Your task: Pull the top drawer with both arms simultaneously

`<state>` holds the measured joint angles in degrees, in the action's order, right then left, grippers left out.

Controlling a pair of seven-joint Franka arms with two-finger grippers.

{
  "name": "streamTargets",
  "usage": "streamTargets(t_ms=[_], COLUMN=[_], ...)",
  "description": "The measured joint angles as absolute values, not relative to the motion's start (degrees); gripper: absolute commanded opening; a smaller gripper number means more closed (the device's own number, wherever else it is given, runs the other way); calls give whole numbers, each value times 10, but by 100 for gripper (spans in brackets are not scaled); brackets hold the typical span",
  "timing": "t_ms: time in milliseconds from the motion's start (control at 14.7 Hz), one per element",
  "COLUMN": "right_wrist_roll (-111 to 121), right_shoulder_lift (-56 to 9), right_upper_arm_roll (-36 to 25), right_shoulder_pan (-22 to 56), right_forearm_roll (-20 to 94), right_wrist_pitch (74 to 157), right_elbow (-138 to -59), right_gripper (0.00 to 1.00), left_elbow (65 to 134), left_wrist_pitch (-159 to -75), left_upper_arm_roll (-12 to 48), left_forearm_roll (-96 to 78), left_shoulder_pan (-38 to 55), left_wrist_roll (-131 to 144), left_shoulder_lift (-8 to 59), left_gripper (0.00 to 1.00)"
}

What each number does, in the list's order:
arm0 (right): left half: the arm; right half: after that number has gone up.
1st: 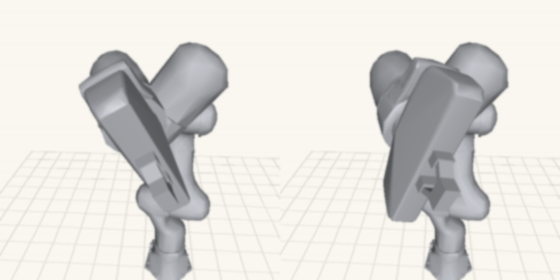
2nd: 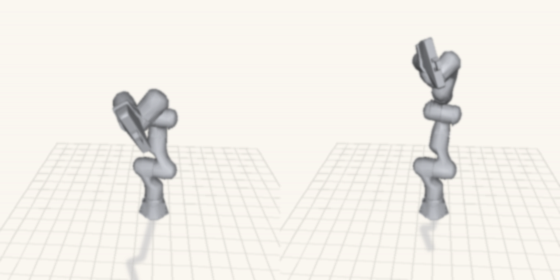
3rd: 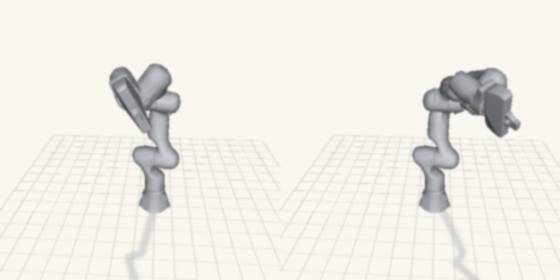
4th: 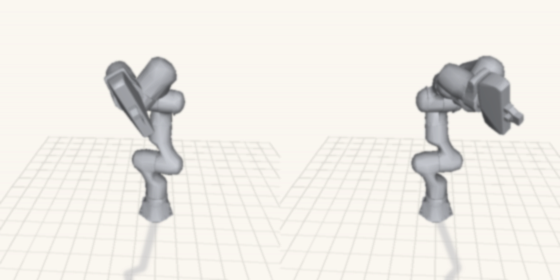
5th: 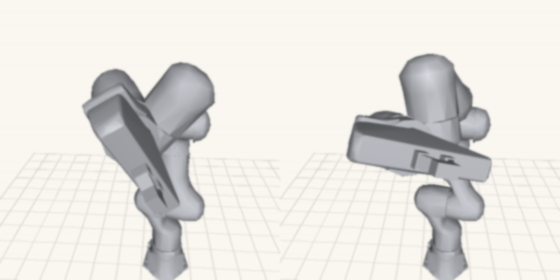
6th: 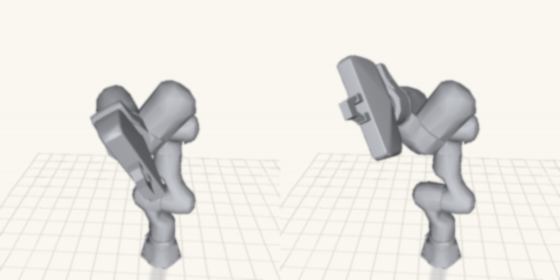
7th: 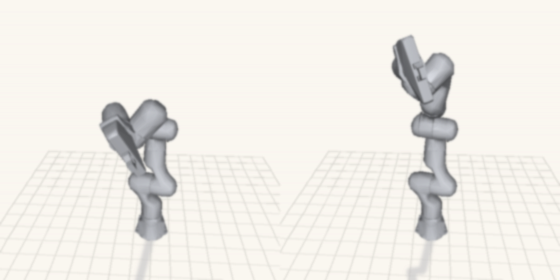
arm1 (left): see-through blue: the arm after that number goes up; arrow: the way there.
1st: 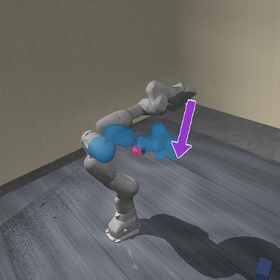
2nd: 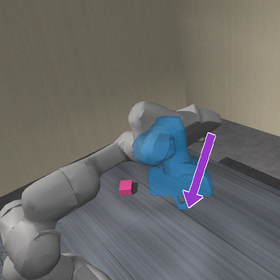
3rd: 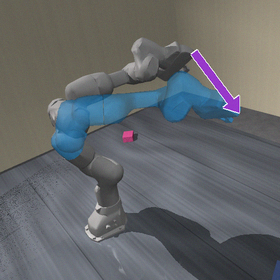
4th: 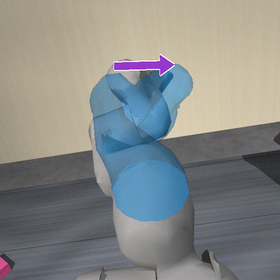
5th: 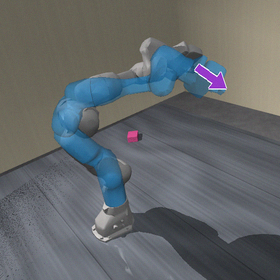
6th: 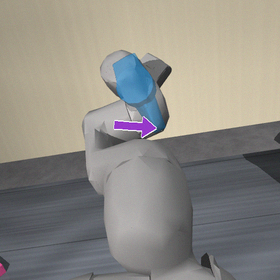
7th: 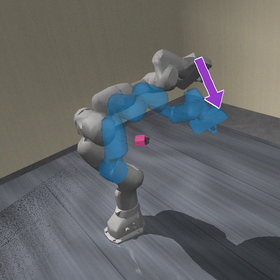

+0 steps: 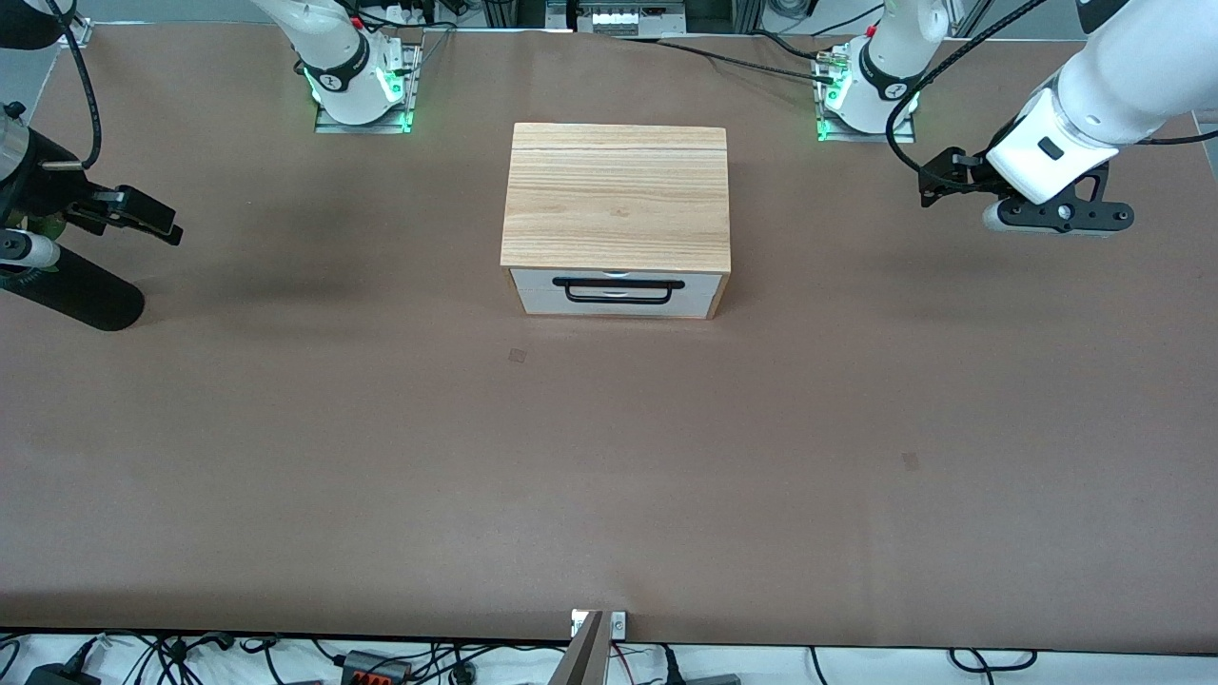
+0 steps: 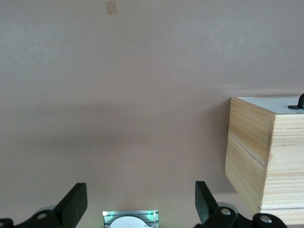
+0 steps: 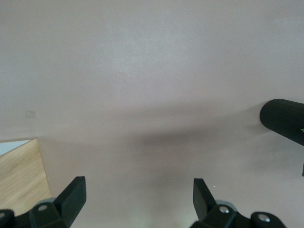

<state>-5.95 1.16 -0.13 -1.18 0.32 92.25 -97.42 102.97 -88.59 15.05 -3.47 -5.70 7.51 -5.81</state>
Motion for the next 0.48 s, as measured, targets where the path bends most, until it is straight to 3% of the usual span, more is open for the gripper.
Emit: streamTargets(t_ms=[475], right_wrist_roll=[-60], right_shoulder_lift=[12], right_upper_arm_roll=[-1], right_shoulder_pan=[-12], right_forearm_roll=[4], right_wrist_pitch=[919], right_elbow=[-974], right_gripper=[100], left_elbow=[1028], left_wrist_pitch=[-885], left_upper_arm_roll=[151], left_forearm_roll=[-35], left_shoulder_pan=[-56], left_wrist_roll=[75], left_shoulder_lift=[-57], left_gripper=[100])
